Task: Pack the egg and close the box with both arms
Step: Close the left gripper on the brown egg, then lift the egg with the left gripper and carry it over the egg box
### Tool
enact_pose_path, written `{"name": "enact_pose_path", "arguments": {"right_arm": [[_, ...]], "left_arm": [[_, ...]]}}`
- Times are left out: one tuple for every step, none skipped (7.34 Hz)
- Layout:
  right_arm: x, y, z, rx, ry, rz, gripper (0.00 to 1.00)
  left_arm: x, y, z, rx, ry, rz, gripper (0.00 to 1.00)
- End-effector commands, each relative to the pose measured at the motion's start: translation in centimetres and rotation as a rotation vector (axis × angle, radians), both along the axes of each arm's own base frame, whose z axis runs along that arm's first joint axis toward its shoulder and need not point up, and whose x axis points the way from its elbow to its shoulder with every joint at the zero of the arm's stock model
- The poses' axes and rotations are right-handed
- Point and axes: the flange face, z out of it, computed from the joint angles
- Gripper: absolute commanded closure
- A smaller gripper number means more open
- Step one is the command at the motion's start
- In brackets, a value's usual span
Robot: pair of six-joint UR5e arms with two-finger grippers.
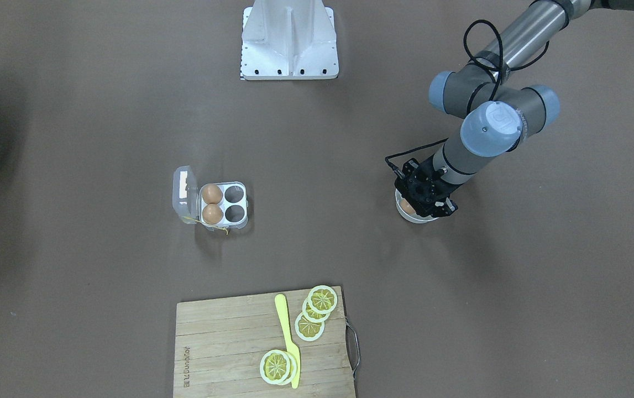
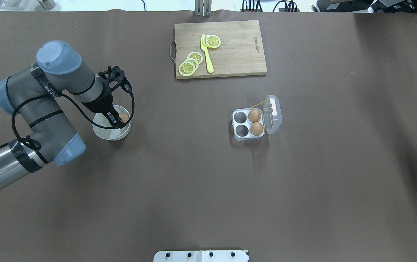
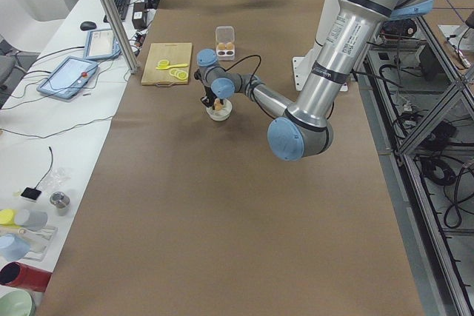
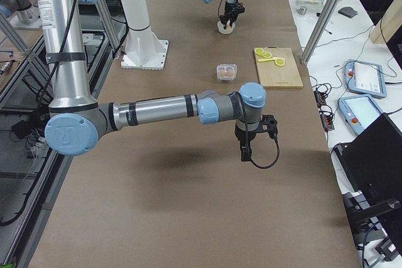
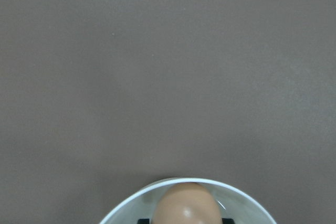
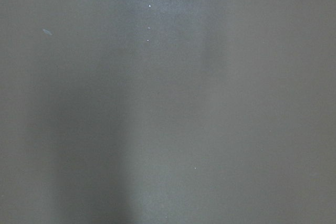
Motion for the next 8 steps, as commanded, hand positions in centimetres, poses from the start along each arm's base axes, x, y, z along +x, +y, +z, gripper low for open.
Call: {"name": "enact_pose_path", "arguments": {"right_arm": [[0.0, 0.0, 0.0, -0.001, -0.002, 0.001, 0.00], [0.0, 0.0, 0.0, -0.001, -0.002, 0.001, 0.00], [-0.1, 0.0, 0.0, -0.001, -0.002, -0.001, 0.00], [-0.1, 0.0, 0.0, -0.001, -0.002, -0.001, 0.00], [-0.1, 0.0, 0.0, -0.001, -0.002, -0.001, 0.00], [-0.1, 0.0, 0.0, -0.001, -0.002, -0.001, 0.00], [-0.1, 0.0, -0.2, 0.001, -0.002, 0.000, 0.00], [-0.1, 0.0, -0.1, 0.001, -0.002, -0.001, 0.00]], "left_arm": [[-1.4, -0.3, -1.2, 0.012, 0.021, -0.013, 0.55], [-1.7, -0.5, -1.5, 0.013, 0.026, -0.017, 0.55], [-2.1, -0.8, -2.1, 0.020, 0.032, -0.024, 0.55], [-2.5, -0.8, -2.6, 0.026, 0.037, -0.029, 0.54], [-2.8, -1.0, -2.8, 0.028, 0.041, -0.034, 0.55], [-3.0, -1.5, -4.0, 0.039, 0.053, -0.041, 0.54], [-3.2, -2.1, -5.3, 0.050, 0.066, -0.050, 0.55], [-3.1, -2.5, -7.0, 0.056, 0.081, -0.060, 0.55]]}}
